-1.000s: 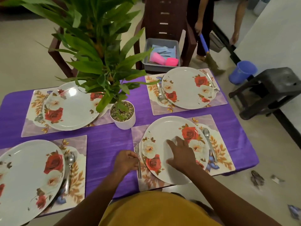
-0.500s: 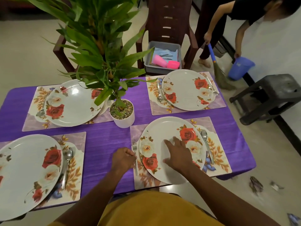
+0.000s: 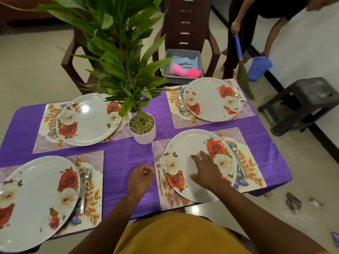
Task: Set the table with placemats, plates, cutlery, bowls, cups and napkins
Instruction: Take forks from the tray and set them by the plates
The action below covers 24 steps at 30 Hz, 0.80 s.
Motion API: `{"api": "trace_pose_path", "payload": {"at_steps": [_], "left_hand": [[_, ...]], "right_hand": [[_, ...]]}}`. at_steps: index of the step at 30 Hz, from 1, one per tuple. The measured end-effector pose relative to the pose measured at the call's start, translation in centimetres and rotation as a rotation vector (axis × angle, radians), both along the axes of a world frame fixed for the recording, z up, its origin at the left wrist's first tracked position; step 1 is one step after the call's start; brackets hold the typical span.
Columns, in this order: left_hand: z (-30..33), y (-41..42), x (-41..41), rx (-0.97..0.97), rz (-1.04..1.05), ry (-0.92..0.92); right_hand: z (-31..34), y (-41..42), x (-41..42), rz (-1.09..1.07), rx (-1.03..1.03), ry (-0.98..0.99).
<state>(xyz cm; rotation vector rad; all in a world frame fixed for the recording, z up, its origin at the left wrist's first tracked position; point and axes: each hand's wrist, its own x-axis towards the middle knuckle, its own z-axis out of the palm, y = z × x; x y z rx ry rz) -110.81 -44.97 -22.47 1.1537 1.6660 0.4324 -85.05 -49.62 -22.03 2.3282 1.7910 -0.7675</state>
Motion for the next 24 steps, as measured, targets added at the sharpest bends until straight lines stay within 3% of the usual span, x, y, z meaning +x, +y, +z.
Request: {"api": "trace_pose_path", "payload": {"at_steps": [9,17,24], "left_hand": [[1.2,-0.3,-0.4,0.033,-0.052,-0.127],[2.9,0.3,4.2,0.007,-0.181,-0.219],[3.1,0.3,10.5,0.002,-0.242,-0.198]], "right_hand": [[0.9,-3.0,-1.2,-0.194,0.149,0.098],[1.3,-3.8,1.2,-0.278,0.255,0.197],[2.0,-2.6,7.8,-0.192,0.373,0.322]]}}
